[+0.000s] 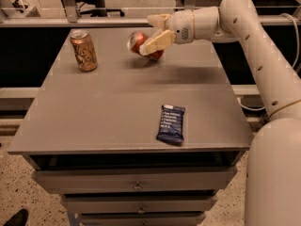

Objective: Knock coke can over

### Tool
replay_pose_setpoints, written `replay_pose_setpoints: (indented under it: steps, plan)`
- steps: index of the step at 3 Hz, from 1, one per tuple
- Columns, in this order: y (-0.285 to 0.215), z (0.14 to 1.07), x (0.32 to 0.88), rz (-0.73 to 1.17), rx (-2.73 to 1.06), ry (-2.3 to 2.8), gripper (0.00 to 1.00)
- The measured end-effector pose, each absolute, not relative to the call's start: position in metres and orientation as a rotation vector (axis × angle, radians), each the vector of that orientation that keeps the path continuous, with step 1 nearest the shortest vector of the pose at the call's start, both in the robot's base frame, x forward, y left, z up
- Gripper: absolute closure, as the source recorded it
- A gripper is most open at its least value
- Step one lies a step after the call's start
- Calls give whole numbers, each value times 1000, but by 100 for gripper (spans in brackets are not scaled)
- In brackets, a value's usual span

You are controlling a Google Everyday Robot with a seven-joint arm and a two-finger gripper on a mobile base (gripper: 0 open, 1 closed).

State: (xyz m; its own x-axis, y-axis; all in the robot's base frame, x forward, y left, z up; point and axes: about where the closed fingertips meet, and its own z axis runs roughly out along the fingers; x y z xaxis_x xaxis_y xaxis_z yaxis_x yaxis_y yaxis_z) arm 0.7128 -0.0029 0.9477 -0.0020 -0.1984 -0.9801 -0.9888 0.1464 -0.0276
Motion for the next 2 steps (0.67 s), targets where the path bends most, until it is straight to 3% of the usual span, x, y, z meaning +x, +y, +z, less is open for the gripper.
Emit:
replay_pose_setpoints:
  steps: [2]
  plan:
    - [15,986,638,1082,-1380,1216,0]
